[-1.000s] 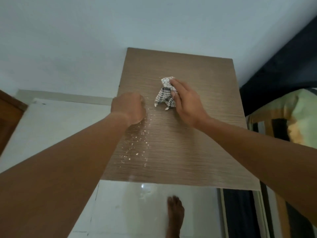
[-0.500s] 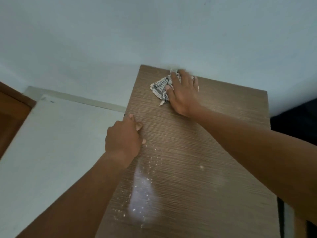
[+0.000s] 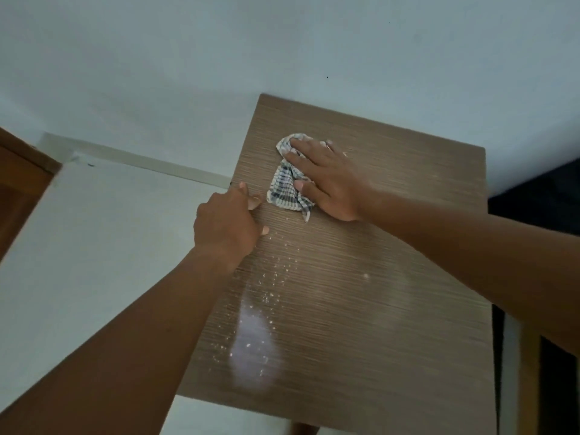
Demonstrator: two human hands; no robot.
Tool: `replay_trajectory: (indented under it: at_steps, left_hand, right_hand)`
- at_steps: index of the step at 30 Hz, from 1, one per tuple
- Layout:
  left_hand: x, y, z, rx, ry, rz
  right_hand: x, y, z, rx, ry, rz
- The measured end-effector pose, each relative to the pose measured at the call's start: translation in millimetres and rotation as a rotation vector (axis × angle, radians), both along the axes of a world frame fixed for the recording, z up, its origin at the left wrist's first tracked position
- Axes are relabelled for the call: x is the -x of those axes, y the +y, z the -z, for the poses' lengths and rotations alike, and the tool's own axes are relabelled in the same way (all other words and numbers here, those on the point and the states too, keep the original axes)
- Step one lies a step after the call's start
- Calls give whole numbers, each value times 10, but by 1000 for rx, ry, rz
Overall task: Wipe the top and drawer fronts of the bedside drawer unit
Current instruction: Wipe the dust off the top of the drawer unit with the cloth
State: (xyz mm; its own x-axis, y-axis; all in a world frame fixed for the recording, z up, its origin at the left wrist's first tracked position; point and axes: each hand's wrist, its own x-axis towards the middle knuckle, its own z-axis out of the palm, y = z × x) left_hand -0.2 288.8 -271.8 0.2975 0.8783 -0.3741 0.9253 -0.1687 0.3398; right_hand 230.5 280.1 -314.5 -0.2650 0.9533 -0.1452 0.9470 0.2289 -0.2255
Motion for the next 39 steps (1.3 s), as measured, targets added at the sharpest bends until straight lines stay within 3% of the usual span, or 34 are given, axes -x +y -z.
replay_trajectory:
  at_steps: [6,12,18,24,26,32,39]
  left_hand:
    - [232,-307,-18,-123,-170,-71]
    - [795,-784,-46,-39,-219,-65]
    - [1141,-1059,-67,5,-220,-56]
    - [1385,-1257,-156,100,-249,-102]
    - [1427,-1254,-183,125,-253,-96]
    - [1349,-1088,-283,181,-340,-180]
    - [852,-581,-236,73,-287,-222]
  right_hand:
    - [645,-1065,-8,11,22,1]
    - [1475,-2002,-3,-8,34,146]
    - [2168,-2379,16,-63,135,172]
    - [2360,-2596,149,-172,202,-135]
    - [2315,-2581,93,-214,212,-145]
    - [1886,-2097,-274,-324,328,216]
    - [1205,-852,-442,-374,480,590]
